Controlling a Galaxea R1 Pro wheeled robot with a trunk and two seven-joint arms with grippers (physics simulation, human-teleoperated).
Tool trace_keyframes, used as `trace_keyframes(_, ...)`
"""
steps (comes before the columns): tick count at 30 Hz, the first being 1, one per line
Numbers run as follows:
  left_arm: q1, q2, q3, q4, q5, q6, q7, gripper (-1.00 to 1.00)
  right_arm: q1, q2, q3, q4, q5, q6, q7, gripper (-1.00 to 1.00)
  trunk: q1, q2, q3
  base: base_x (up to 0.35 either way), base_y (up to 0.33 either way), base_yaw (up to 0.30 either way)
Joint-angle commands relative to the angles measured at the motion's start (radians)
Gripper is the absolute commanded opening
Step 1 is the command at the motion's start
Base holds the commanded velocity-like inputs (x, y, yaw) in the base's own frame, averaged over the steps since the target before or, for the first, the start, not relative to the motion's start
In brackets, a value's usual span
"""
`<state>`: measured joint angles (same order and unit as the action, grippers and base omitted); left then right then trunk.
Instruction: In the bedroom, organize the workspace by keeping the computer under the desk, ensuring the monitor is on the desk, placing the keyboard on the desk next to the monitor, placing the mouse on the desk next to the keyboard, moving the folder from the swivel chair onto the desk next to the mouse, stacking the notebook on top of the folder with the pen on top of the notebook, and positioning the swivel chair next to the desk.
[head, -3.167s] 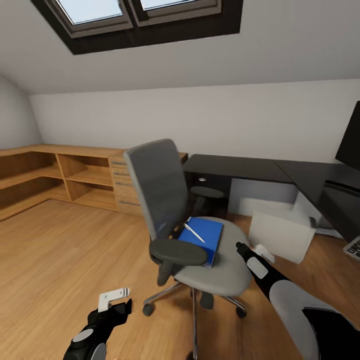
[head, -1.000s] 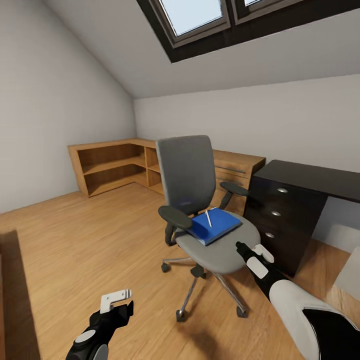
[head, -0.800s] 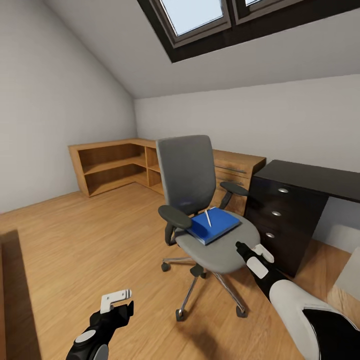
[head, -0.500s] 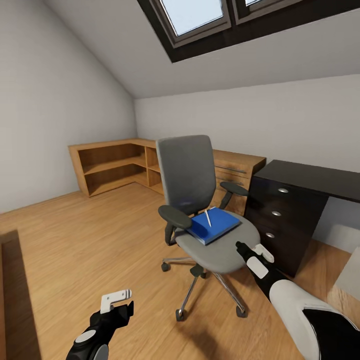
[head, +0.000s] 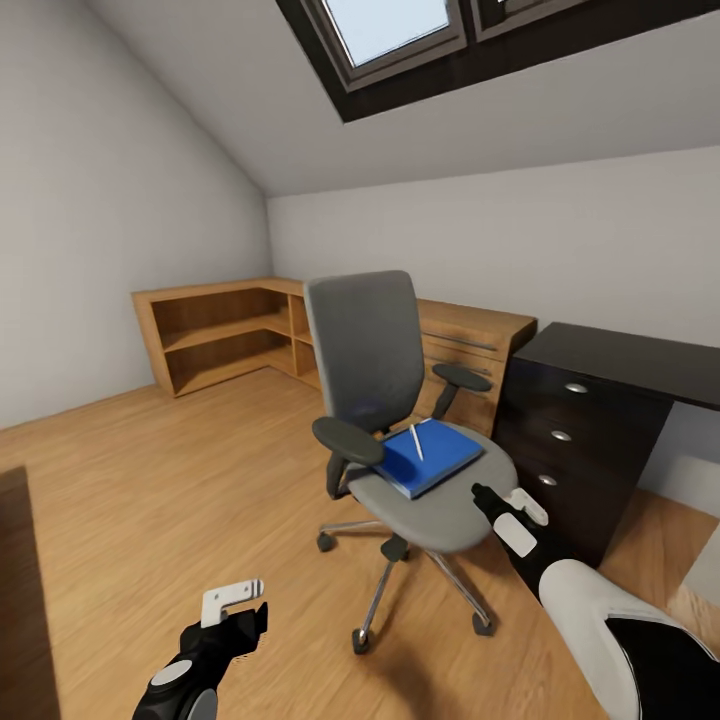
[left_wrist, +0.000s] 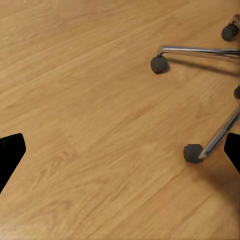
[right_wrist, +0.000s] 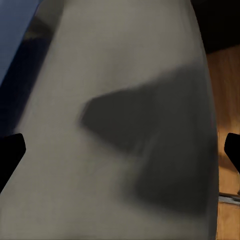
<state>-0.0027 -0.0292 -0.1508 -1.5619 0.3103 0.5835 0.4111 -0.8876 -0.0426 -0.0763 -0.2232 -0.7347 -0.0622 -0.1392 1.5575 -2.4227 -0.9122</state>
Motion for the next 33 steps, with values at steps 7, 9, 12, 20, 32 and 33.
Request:
trace_keyframes(7,0.000,-0.001,-0.001,0.000,0.011,0.001,0.009,1.00,-0.001,0.000,0.000,-0.001,-0.009,-0.002,0.001,1.00,0.000,0.000,-0.001,0.294,0.000,0.000)
trace_keyframes(9,0.000,-0.001,-0.001,0.005,0.010,0.001,0.009,1.00,-0.001,0.001,0.000,-0.001,-0.009,-0.002,0.001,1.00,0.000,0.000,-0.001,0.174,0.000,0.000)
trace_keyframes(12,0.000,-0.001,-0.002,0.009,0.010,0.001,0.009,1.00,-0.001,0.001,0.000,-0.001,-0.009,-0.002,0.001,1.00,0.000,0.000,-0.001,0.047,0.000,0.116)
trace_keyframes(20,0.000,0.000,-0.041,0.012,0.010,0.000,0.010,1.00,-0.001,0.001,0.000,0.000,-0.009,-0.002,0.001,1.00,0.000,0.000,-0.001,0.035,0.000,0.189)
trace_keyframes(32,0.000,-0.001,-0.047,0.024,0.010,-0.001,0.011,1.00,-0.001,0.001,0.000,0.001,-0.009,-0.002,0.001,1.00,0.000,0.000,-0.001,0.300,0.000,0.008)
trace_keyframes(33,0.000,-0.001,-0.047,0.025,0.010,-0.001,0.011,1.00,-0.001,0.001,0.000,0.001,-0.009,-0.002,0.001,1.00,0.000,0.000,-0.001,0.322,0.000,0.000)
